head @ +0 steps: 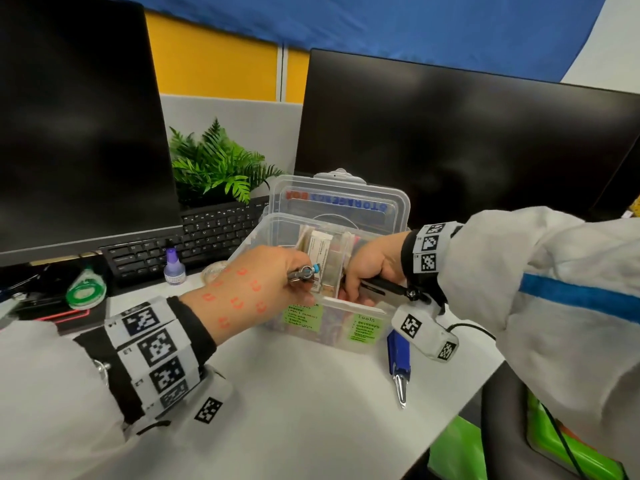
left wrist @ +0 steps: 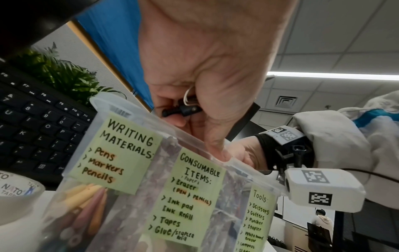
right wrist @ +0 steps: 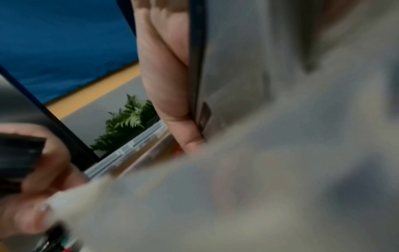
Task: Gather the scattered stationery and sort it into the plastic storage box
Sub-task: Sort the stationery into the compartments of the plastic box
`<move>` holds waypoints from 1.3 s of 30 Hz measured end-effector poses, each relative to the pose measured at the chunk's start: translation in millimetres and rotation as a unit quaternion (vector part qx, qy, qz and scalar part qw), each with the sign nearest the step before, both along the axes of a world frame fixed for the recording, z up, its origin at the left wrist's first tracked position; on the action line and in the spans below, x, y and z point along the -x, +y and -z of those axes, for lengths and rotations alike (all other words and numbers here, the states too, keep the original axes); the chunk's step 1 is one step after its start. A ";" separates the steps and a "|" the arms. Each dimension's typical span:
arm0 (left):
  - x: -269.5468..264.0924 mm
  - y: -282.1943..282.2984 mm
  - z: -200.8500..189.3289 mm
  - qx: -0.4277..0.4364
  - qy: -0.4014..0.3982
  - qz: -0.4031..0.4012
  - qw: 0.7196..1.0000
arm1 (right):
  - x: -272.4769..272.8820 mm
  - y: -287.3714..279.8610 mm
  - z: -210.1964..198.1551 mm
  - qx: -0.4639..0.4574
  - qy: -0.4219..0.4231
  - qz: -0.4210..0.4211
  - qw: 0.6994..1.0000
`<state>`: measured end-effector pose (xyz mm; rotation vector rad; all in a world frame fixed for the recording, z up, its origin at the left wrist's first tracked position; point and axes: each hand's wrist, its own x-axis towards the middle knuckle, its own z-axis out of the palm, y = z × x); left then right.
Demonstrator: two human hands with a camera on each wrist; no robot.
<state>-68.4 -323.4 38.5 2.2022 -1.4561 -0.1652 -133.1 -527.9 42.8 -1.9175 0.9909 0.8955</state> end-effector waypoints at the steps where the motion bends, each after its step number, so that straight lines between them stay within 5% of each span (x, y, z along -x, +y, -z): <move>1: -0.3 0.4 0.0 0.000 -0.002 0.001 1.000 | -0.2 -1.4 0.4 -0.007 -0.018 0.011 1.000; 7: 0.1 2.2 0.1 -0.007 0.001 -0.009 1.000 | 11.0 -17.8 -21.6 0.023 -0.145 0.118 0.982; 12: 0.0 1.4 0.5 -0.013 0.001 -0.012 1.000 | 60.6 -34.8 -63.8 0.059 -0.363 0.245 0.897; 16: -2.0 0.0 1.8 -0.020 -0.004 -0.014 1.000 | 94.6 -46.2 -41.1 0.118 -0.407 0.383 0.821; 24: -4.7 -2.6 3.6 -0.015 0.019 -0.009 1.000 | 109.0 -21.3 48.0 0.127 -0.227 0.328 0.908; 31: -5.4 -2.7 5.8 -0.010 0.022 -0.012 1.000 | 112.6 -21.9 43.8 0.182 -0.238 0.335 0.893; 35: -1.4 -1.5 1.1 0.013 0.075 -0.022 0.997 | 133.3 -26.0 13.8 0.264 -0.355 0.370 0.817; 39: 17.1 -8.5 -8.8 0.095 0.190 -0.011 0.977 | 140.7 -12.5 -37.6 0.201 -0.535 0.414 0.708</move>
